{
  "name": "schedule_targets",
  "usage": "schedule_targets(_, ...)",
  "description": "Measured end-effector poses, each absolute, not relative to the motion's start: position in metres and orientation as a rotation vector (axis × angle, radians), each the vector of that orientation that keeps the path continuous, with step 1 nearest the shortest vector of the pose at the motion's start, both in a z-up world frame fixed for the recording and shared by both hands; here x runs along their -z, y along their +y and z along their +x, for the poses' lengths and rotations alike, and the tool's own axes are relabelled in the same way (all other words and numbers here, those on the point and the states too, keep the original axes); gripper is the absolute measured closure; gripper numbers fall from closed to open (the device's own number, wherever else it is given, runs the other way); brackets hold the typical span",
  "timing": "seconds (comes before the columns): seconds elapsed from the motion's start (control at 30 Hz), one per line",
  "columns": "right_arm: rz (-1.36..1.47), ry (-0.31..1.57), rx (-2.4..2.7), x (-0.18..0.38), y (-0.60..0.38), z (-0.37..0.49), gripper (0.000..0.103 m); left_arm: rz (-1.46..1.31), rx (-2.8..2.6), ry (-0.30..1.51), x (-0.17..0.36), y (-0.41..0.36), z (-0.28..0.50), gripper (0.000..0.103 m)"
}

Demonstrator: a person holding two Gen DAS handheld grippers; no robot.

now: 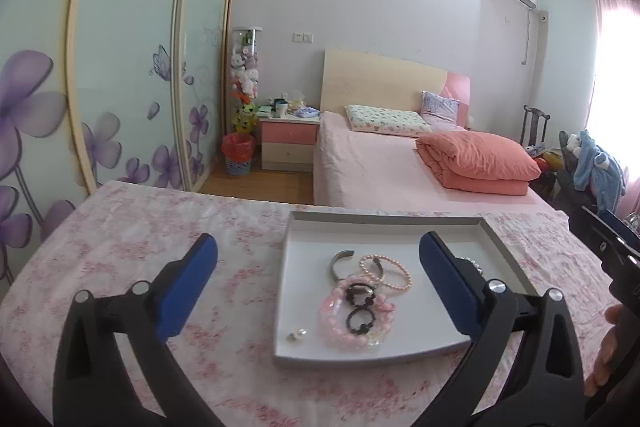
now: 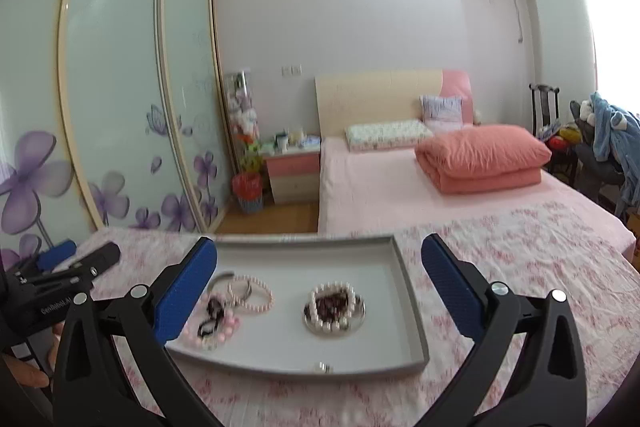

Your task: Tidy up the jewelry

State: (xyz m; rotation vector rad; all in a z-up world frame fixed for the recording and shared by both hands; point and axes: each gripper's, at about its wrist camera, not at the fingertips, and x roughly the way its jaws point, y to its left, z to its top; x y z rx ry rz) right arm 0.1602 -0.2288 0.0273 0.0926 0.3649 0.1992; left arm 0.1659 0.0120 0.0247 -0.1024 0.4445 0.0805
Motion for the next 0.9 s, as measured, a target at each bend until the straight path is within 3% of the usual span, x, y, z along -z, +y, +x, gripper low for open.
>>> schedule_targets(0.9,0.046,0.397,-0.225,-0.001,-0.236,0.063,0.002,-0.039,-0.052,0.396,0.002,0.005,0.041,0.004)
